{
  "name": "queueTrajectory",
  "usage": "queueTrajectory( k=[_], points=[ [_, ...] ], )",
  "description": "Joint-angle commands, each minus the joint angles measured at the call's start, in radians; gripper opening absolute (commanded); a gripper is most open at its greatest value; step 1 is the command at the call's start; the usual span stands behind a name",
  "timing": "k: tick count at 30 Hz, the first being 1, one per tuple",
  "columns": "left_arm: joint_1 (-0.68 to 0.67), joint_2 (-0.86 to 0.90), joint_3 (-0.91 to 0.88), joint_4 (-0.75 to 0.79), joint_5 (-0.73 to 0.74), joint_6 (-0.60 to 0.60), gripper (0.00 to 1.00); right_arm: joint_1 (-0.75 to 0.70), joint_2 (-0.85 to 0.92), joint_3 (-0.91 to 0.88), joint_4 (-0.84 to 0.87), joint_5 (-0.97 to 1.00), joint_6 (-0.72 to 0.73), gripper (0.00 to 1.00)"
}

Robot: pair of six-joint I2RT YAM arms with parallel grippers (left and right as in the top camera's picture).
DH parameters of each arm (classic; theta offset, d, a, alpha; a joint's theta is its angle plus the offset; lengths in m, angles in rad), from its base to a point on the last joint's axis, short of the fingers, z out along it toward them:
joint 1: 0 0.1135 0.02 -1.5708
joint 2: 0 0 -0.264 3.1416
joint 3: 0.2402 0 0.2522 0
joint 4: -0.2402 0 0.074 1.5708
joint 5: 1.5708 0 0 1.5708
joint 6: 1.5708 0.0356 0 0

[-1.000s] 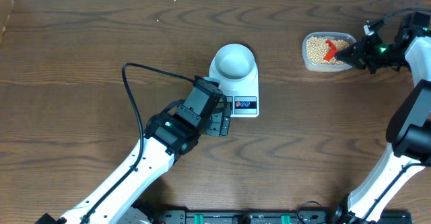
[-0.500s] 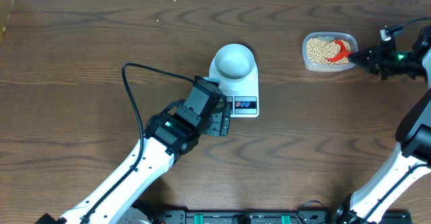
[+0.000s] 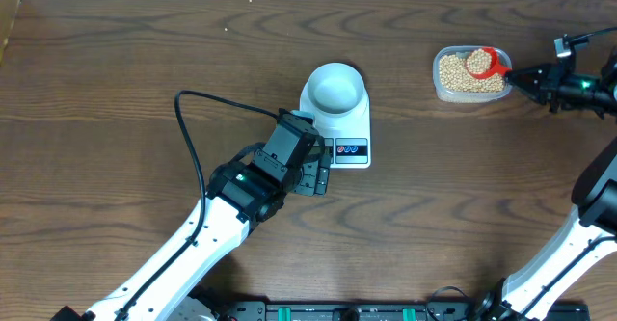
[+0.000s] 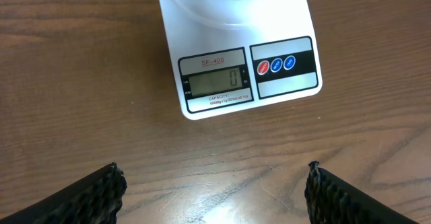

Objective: Scoop item into bowl and weigh 50g on scale
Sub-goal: 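Drag the scoop through the soybeans with the right gripper to fill it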

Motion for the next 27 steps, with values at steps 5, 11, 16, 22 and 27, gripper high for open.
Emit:
queueTrajectory(
  k=[5, 11, 16, 22, 27],
  points=[
    [0.003, 0.0, 0.0, 0.001, -0.01, 0.006, 0.88, -0.001, 0.003, -0.002, -0.046, -0.178, -0.118, 0.01],
    [0.003, 0.0, 0.0, 0.001, -0.01, 0.006, 0.88, 0.028, 0.003, -0.002, -0.048, -0.206, -0.125, 0.01],
    [0.003, 0.0, 0.0, 0.001, -0.01, 0.006, 0.88, 0.057, 0.003, -0.002, -0.048, -0.243, -0.137, 0.01],
    [0.003, 0.0, 0.0, 0.001, -0.01, 0.006, 0.88, 0.093, 0.003, -0.002, -0.048, -0.328, -0.166, 0.01],
    [0.003, 0.0, 0.0, 0.001, -0.01, 0.006, 0.88, 0.138, 0.003, -0.002, -0.048, -0.359, -0.169, 0.01]
  ],
)
